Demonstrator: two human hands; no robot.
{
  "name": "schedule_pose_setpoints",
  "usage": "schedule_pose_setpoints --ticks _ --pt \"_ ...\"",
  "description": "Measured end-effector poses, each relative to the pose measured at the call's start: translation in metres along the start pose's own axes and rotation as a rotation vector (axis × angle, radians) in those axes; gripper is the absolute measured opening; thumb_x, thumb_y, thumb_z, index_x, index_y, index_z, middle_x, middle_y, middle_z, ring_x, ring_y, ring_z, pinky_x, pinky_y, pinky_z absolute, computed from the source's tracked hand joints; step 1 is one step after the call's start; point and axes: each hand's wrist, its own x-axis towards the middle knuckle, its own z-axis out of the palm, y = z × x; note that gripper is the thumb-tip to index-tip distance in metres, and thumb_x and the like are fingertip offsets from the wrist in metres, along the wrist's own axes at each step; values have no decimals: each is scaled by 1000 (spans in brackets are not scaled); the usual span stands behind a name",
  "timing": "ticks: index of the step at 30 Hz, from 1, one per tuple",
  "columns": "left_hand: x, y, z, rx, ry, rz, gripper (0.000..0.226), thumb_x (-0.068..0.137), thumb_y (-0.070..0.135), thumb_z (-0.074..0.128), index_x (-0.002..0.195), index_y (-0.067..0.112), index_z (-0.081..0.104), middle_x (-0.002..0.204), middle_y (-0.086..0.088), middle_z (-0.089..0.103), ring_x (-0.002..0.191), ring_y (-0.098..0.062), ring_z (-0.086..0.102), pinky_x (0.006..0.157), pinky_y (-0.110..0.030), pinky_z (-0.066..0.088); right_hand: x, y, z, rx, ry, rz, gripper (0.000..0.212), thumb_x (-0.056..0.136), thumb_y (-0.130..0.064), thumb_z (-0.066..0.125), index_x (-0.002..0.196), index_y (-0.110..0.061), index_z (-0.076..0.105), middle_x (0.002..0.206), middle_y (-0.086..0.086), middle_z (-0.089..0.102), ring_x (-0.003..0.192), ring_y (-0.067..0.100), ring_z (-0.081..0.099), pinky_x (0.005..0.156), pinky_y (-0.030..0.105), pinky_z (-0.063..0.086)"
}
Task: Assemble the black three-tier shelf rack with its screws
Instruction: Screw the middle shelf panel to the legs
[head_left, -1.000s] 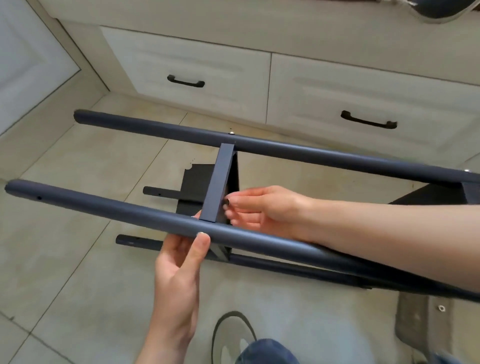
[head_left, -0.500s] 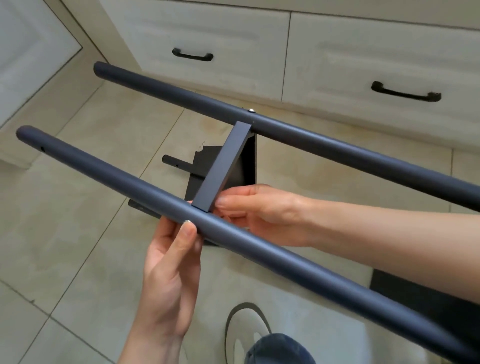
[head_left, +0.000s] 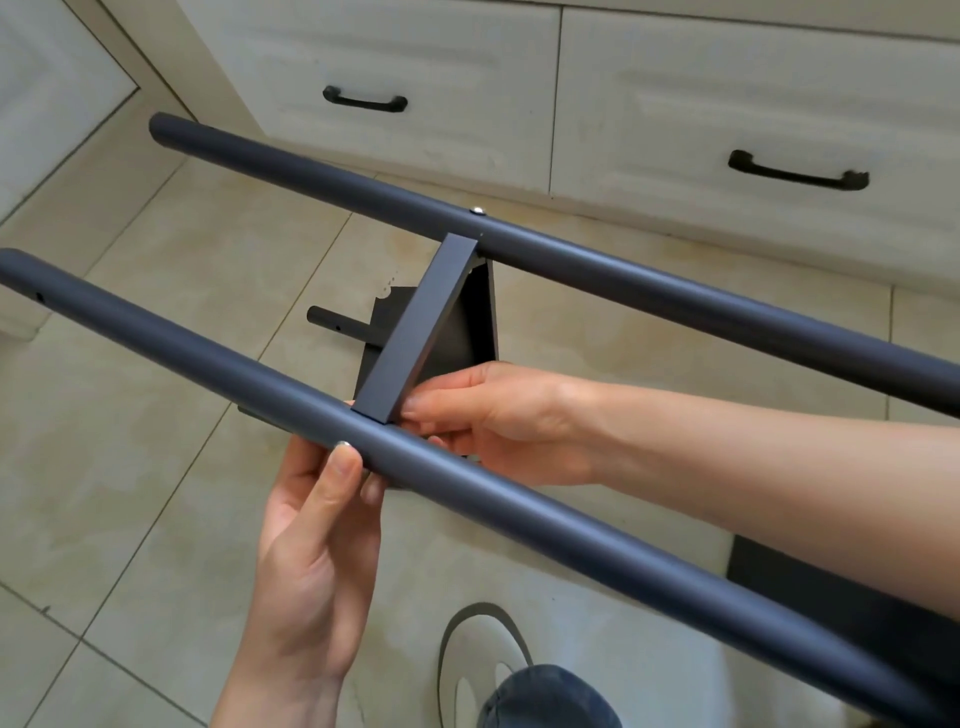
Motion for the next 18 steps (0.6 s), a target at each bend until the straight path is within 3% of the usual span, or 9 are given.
schedule_pose_setpoints --ticks 2,5,9,13,18 --pt "0 -1 -1 5 6 -1 62 56 50 96 110 28 75 107 -1 70 103 -17 66 98 -30 53 0 0 0 -2 8 13 9 92 -15 66 86 -15 72 72 -3 71 82 15 51 104 36 43" --pt "0 -1 -2 19 4 5 61 57 51 95 110 29 75 109 -1 70 106 -19 64 102 -31 50 -1 -1 0 -18 2 27 10 91 -17 67 84 -14 72 69 -3 70 84 18 49 106 37 41" --pt "-1 -2 -3 14 -2 -3 63 58 49 95 112 28 74 111 -4 68 110 -23 61 117 -52 31 -3 -3 -2 -11 -49 57 11 92 -17 65 84 -14 71 75 0 67 96 22 49 113 41 35" --pt "0 -1 -3 38 -3 -4 61 58 51 95 111 29 74 110 -1 70 108 -20 64 106 -36 48 -1 -5 -3 -18 -52 98 12 92 -20 64 83 -14 69 77 0 64 91 18 48 112 38 35" --pt "0 0 -3 54 -6 2 60 57 52 95 109 30 75 109 -1 71 105 -19 66 103 -35 50 2 -3 -1 -30 -45 132 19 96 -26 60 85 -12 67 79 2 62 83 15 50 97 31 40"
